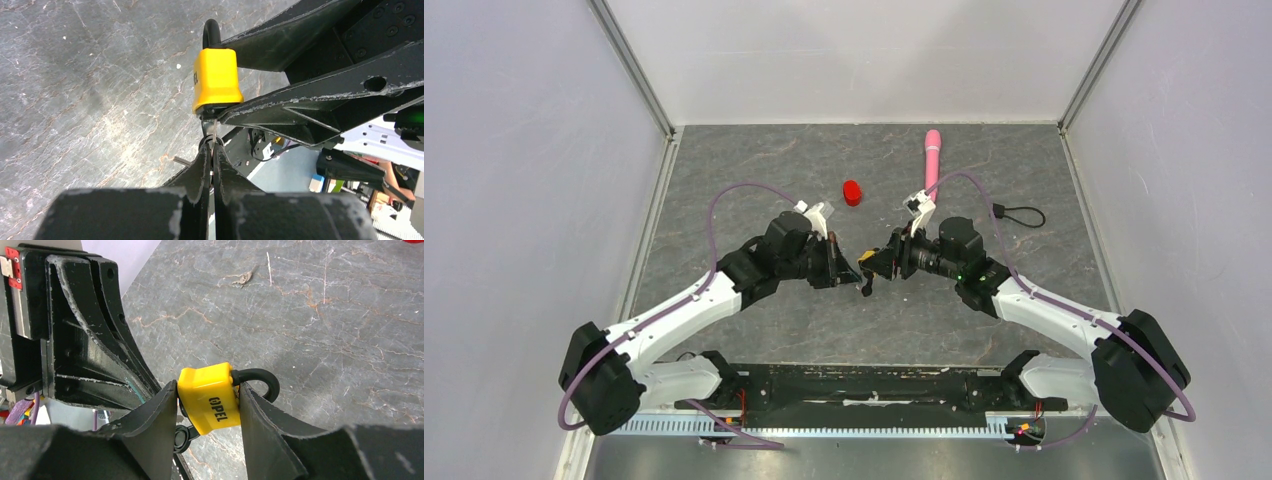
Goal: Unlock with the key
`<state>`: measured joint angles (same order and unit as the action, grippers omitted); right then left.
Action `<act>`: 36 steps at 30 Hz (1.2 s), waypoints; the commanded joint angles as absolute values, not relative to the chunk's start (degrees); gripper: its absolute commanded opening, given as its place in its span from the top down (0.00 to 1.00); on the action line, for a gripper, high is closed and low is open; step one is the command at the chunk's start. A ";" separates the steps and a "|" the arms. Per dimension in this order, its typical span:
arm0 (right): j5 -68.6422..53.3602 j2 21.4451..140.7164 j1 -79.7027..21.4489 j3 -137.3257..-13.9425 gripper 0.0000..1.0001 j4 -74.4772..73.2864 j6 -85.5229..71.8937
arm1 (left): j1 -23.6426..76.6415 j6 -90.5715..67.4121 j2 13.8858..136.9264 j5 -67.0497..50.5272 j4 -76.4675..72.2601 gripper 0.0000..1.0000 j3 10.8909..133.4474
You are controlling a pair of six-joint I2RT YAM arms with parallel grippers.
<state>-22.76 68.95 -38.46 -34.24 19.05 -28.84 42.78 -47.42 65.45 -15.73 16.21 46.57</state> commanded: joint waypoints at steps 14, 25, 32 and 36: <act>-25.59 67.68 -39.20 -37.18 1.00 17.98 -29.28 | 41.16 -43.13 67.40 -20.01 16.28 0.98 50.19; -19.86 67.02 -39.11 -36.83 1.00 17.15 -31.30 | 42.63 -43.25 68.40 -21.06 16.19 0.98 50.40; -19.07 66.81 -39.02 -37.09 1.00 17.22 -31.89 | 42.80 -42.85 69.44 -21.38 16.81 0.98 51.13; -18.66 66.29 -39.02 -36.75 1.00 17.33 -32.22 | 42.89 -43.13 69.38 -20.24 16.93 0.98 50.81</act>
<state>-19.42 68.88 -38.85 -34.37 14.17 -31.14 42.52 -44.88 69.41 -20.45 18.28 48.69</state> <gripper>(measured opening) 0.461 0.043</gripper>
